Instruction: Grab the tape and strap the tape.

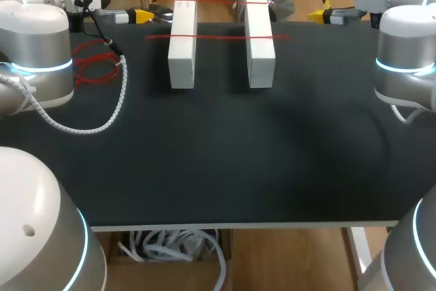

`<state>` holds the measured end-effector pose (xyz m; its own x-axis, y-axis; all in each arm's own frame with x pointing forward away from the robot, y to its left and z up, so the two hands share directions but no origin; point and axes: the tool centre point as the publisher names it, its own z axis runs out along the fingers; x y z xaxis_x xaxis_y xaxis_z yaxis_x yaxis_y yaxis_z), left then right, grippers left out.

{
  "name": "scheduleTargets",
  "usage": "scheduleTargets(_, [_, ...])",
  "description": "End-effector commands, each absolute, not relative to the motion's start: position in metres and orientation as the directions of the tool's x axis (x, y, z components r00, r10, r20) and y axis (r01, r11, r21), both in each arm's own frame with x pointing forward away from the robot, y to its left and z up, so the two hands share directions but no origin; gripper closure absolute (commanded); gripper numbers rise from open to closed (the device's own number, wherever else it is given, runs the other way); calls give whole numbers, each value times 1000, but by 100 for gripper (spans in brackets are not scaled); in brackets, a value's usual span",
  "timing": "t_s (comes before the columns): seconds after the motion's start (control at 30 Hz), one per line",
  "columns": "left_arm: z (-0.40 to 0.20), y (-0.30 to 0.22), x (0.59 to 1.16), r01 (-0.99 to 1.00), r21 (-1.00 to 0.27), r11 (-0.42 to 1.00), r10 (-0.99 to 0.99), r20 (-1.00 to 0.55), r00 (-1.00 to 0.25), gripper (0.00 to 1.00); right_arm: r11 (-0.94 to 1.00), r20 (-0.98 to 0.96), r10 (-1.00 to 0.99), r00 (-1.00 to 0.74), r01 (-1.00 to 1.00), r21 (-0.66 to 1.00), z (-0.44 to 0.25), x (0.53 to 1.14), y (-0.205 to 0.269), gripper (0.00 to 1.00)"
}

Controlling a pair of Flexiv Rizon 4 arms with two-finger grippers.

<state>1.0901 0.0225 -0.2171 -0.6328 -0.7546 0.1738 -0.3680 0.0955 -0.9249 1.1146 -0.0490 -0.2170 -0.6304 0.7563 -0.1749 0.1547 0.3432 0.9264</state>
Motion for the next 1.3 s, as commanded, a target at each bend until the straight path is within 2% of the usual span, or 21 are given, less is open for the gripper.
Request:
scheduleTargets(0.03, [-219,22,1090,-363,-927,92,-755,173,-632,0,344,-175,756,-631,156,926,-217,1114,-49,0])
scheduleTargets(0.57, [-219,22,1090,-363,-927,92,-755,173,-632,0,344,-175,756,-631,156,926,-217,1114,-49,0])
scheduleTargets(0.67, [-217,26,1090,-199,-945,258,-696,-39,-717,0,344,-175,756,-631,156,926,-217,1114,-49,0])
scheduleTargets(0.83, [-217,39,1093,-30,-933,358,-517,-171,-839,0,344,-175,756,-631,156,926,-217,1114,-49,0])
scheduleTargets(1.07, [-223,63,1089,-28,-920,391,-283,-91,-955,0,344,-175,756,-631,156,926,-217,1114,-49,0])
scheduleTargets(1.13, [-226,67,1087,-83,-915,395,-257,-24,-966,0,344,-175,756,-631,156,926,-217,1114,-49,0])
scheduleTargets(1.3, [-235,70,1077,-159,-875,457,-282,27,-959,0,344,-175,756,-631,156,926,-217,1114,-49,0])
